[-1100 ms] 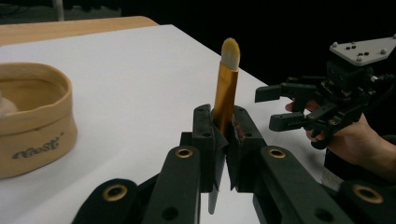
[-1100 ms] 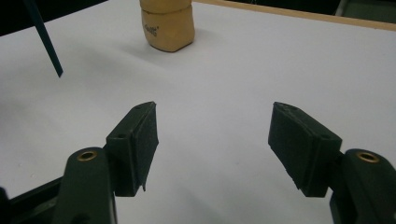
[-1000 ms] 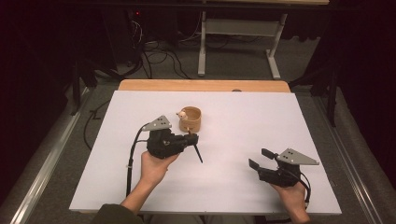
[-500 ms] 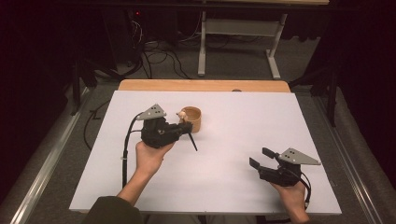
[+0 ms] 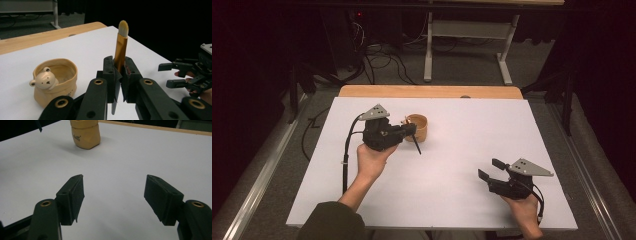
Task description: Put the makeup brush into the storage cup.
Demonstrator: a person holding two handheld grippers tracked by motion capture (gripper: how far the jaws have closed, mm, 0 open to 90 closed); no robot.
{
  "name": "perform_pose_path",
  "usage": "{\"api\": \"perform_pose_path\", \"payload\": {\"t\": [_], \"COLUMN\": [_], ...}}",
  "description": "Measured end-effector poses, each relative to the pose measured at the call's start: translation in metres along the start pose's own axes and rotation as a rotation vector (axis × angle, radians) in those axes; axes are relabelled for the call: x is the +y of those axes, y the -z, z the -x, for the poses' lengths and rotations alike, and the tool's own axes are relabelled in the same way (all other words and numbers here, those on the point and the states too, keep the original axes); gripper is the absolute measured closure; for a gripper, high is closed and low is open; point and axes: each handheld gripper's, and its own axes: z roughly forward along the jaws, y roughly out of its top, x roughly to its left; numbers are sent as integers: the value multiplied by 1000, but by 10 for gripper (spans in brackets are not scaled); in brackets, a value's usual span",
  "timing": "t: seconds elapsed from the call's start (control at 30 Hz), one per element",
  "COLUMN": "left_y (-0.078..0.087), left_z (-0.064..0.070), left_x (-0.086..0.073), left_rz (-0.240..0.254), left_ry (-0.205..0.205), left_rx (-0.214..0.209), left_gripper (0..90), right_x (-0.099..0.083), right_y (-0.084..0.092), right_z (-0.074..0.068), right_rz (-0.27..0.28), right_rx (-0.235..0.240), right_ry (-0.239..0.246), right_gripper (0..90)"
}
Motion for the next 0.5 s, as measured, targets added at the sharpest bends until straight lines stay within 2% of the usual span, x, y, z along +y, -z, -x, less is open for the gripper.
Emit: {"api": "perform_pose_path", "payload": {"t": [0.5], "left_y": [-12], "left_z": [-6], "left_x": [19], "left_rz": [-16], "left_ry": [-29], "left_rx": [58], "left_gripper": [830], "right_x": [0], "right_y": [5], "right_z": [5], "right_rz": [26], "right_rx": [-17], "right_ry": [-16], "right_gripper": [345]}}
